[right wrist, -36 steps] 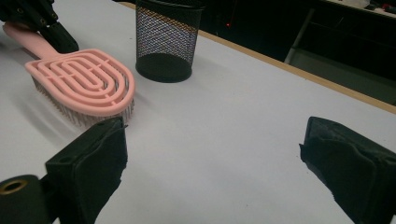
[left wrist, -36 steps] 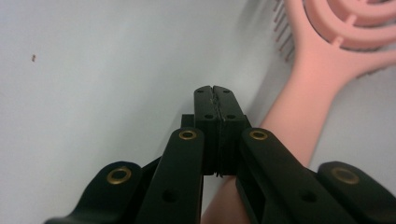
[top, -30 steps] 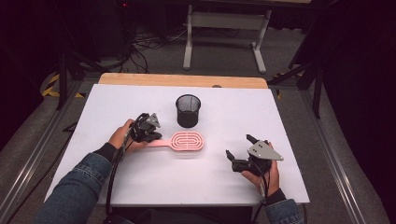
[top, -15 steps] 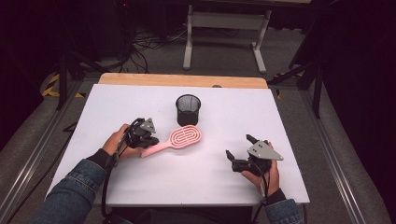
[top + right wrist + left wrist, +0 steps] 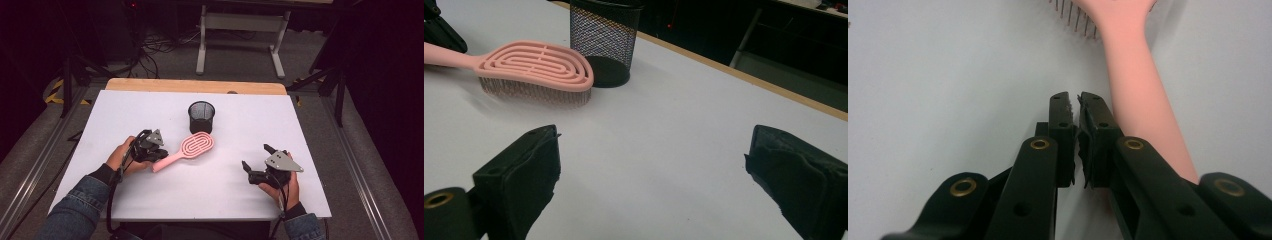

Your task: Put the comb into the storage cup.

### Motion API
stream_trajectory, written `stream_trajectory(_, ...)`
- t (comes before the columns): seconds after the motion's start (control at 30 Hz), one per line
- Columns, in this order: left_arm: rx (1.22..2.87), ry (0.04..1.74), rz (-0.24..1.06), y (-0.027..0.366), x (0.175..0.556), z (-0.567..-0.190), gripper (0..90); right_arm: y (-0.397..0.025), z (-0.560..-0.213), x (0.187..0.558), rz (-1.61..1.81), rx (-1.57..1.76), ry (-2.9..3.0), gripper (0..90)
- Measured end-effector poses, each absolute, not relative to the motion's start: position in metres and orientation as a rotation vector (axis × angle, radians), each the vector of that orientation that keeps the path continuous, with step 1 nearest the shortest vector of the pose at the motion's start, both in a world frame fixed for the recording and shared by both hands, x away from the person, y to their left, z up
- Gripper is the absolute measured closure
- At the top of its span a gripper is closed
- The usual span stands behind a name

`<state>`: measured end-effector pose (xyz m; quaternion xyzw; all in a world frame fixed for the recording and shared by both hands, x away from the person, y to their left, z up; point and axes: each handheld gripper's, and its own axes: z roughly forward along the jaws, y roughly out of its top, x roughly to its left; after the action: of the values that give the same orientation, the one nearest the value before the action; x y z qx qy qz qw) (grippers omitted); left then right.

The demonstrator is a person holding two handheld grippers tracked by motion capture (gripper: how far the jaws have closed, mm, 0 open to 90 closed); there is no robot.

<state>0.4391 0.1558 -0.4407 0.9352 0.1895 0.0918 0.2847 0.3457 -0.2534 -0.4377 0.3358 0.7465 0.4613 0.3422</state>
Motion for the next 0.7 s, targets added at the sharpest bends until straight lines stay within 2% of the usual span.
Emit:
stream_trajectory(0.37, 2.472, 0.512, 0.273, 0.164, 0.429, -0.437, 83.1, -0.253, -0.438, 0.346, 1.198, 0.874, 1.940, 7.7)
stream_trajectory(0.7, 2.416, 0.538, 0.307, 0.176, 0.428, -0.427, 73.7, -0.254, -0.437, 0.346, 1.199, 0.870, 1.935, 7.6)
